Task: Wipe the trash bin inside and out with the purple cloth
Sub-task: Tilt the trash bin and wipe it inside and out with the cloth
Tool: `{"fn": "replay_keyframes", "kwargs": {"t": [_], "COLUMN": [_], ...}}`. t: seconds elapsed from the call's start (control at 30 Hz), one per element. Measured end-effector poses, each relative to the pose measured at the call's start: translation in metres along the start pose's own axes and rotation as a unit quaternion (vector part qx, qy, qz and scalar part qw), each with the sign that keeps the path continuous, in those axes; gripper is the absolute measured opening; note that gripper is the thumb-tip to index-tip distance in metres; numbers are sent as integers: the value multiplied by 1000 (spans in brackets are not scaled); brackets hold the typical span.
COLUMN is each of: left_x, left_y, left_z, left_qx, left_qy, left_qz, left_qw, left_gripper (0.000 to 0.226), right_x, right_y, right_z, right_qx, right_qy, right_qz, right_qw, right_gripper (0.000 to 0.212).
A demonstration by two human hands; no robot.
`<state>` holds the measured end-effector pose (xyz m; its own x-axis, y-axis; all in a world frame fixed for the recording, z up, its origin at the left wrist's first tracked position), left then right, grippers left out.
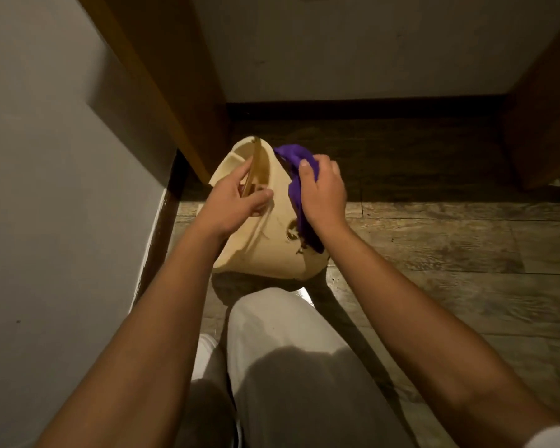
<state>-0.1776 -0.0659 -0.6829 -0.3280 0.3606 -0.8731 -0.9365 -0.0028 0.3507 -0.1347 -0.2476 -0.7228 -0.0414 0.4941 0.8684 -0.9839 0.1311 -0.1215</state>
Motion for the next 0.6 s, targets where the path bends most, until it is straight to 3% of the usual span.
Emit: {"fn": "replay_keyframes", "kwargs": {"t": [0.07, 0.2, 0.27, 0.43, 0.6], "left_x": [3, 4, 5, 8, 28], "left_y": [2, 12, 13, 6, 13], "left_z": [-9, -13, -14, -3, -4], "left_qx": [-12, -157, -186, -205, -245], "left_qy": [-31, -195, -222, -141, -91], "left_qz": [-8, -71, -93, -87, -41], "left_qw": [999, 966, 953, 965, 964], "left_gripper": [68, 49, 42, 37, 36], "right_x": [-14, -18, -10, 11, 20], "right_y": [8, 20, 21, 19, 32], "right_z": [-4, -3, -2, -6, -19], "right_qx": [12, -10, -31, -52, -37], "right_qy": [-19, -57, -78, -121, 31], "right_qz": [-24, -12, -1, -4, 61], "right_qw": [999, 998, 996, 991, 997], "right_gripper": [43, 38, 34, 36, 39]}}
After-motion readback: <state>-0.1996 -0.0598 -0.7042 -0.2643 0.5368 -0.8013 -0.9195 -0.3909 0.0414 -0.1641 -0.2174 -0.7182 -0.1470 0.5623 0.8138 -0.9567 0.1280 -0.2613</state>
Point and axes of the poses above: each hand's wrist, its own y-axis away from the middle knuckle, its own z-axis out of the back of the hand, x = y × z, the point moved 9 cm from there along -y, towards the middle knuckle, and after that the axes turned 5 degrees about z, right-handed, at the moved point
